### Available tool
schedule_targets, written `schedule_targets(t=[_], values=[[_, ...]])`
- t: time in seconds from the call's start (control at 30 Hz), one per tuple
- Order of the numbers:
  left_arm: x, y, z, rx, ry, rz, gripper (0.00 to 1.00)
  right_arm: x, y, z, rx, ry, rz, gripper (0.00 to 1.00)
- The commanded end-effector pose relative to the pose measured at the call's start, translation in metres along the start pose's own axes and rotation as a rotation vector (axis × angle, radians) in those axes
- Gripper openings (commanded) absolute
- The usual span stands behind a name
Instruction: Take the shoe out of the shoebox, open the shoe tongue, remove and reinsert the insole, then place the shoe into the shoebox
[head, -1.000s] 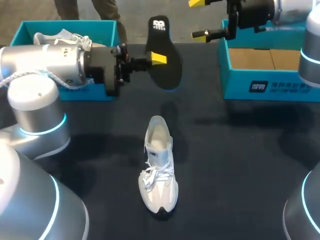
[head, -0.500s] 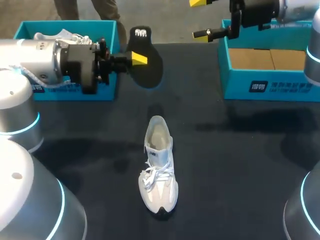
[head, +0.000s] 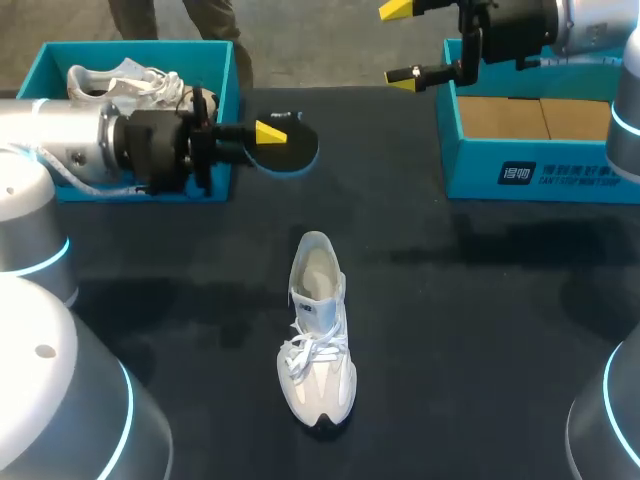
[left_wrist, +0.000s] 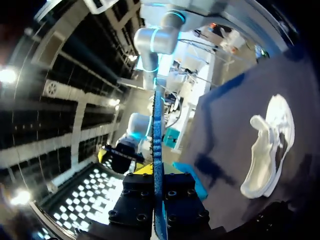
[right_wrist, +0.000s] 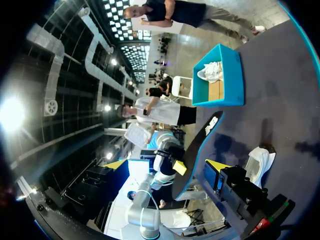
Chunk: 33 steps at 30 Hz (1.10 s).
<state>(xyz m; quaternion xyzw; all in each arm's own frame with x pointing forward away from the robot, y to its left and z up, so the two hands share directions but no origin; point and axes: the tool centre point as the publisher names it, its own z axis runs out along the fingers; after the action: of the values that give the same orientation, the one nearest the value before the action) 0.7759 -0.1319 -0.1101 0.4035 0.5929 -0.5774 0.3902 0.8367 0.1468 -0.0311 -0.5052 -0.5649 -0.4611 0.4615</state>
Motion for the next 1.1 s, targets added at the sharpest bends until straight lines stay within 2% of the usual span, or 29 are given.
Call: schedule_targets(t=[0.03, 0.23, 0.4, 0.6, 0.7, 0.77, 1.1], values=[[-0.013, -0.007, -0.005, 0.0, 0.032, -0.168, 0.0, 0.0, 0.0, 0.001, -0.001, -0.003, 0.001, 1.0], [-0.019, -0.012, -0.008, 0.069, -0.004, -0.376, 0.0, 0.0, 0.0, 0.001, -0.001, -0.003, 0.001, 1.0], [-0.016, -0.015, -0.005, 0.104, -0.019, -0.472, 0.0, 0.0, 0.0, 0.001, -0.001, -0.003, 0.001, 1.0], [-0.011, -0.019, 0.001, 0.183, -0.081, -0.691, 0.0, 0.0, 0.0, 0.001, -0.001, -0.003, 0.001, 1.0], [-0.015, -0.024, 0.003, 0.164, -0.089, -0.672, 0.0, 0.0, 0.0, 0.001, -0.001, -0.003, 0.001, 1.0], [-0.02, -0.024, 0.003, 0.126, -0.055, -0.612, 0.0, 0.0, 0.0, 0.001, -0.001, -0.003, 0.001, 1.0], [-0.02, -0.024, 0.003, 0.126, -0.055, -0.612, 0.0, 0.0, 0.0, 0.001, -0.001, -0.003, 0.001, 1.0]])
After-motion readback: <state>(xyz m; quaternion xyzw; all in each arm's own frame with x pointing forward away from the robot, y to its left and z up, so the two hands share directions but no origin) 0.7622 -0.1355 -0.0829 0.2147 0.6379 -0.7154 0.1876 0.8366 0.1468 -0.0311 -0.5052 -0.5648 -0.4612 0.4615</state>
